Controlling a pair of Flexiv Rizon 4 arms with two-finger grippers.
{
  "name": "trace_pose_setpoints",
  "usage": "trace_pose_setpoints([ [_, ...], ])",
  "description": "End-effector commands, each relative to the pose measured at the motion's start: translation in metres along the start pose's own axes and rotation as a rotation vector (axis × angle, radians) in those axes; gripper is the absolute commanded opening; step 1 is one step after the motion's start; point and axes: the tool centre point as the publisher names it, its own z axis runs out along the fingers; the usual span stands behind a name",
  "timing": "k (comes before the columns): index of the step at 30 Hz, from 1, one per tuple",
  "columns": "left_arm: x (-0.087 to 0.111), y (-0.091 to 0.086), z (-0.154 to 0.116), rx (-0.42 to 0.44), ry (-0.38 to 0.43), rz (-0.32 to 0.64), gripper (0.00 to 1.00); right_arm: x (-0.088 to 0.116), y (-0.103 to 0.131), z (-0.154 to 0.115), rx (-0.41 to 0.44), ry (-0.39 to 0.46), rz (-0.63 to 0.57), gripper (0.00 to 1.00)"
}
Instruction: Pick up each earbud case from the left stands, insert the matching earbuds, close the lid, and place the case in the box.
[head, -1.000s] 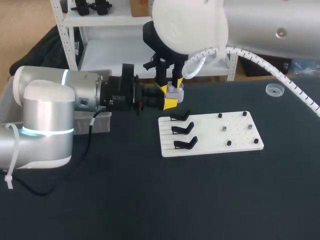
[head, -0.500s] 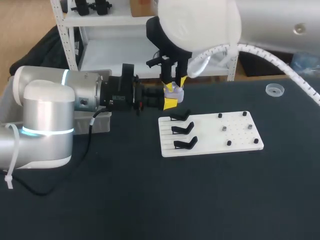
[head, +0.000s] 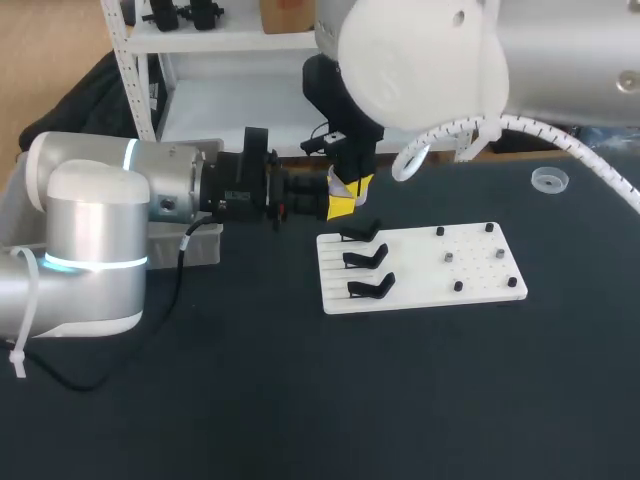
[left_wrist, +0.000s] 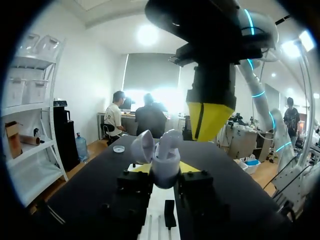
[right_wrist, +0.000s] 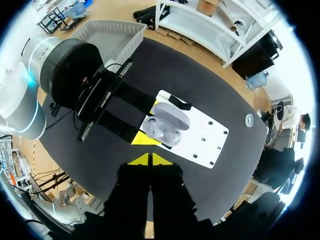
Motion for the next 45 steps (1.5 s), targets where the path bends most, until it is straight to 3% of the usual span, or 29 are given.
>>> trace_pose_setpoints([
  [1, 0.0, 0.0, 0.0, 0.001, -0.001, 0.001, 0.0, -0.01, -0.001, 0.003, 0.006, 0.007, -0.001, 0.0],
  [13, 0.0, 0.0, 0.0, 0.001, -0.001, 0.001, 0.0, -0.023, -0.003, 0.004, 0.019, 0.005, -0.015, 0.0],
  [18, 0.0, 0.0, 0.0, 0.001, -0.001, 0.001, 0.0, -0.023, -0.009, -0.007, 0.031, -0.02, -0.003, 0.01],
  [22, 0.0, 0.0, 0.0, 0.001, -0.001, 0.001, 0.0, -0.035, -0.018, -0.015, 0.054, -0.049, 0.012, 0.05],
  [28, 0.0, 0.0, 0.0, 0.001, -0.001, 0.001, 0.0, -0.062, -0.037, -0.014, 0.071, -0.096, 0.071, 0.21],
  [34, 0.0, 0.0, 0.0, 0.001, -0.001, 0.001, 0.0, -0.08, -0.051, 0.005, 0.074, -0.083, 0.118, 0.22],
  [39, 0.0, 0.0, 0.0, 0.001, -0.001, 0.001, 0.0, -0.08, -0.052, 0.02, 0.068, -0.055, 0.127, 0.2],
  [45, 0.0, 0.0, 0.0, 0.001, -0.001, 0.001, 0.0, -0.067, -0.046, 0.028, 0.052, -0.034, 0.136, 0.2],
])
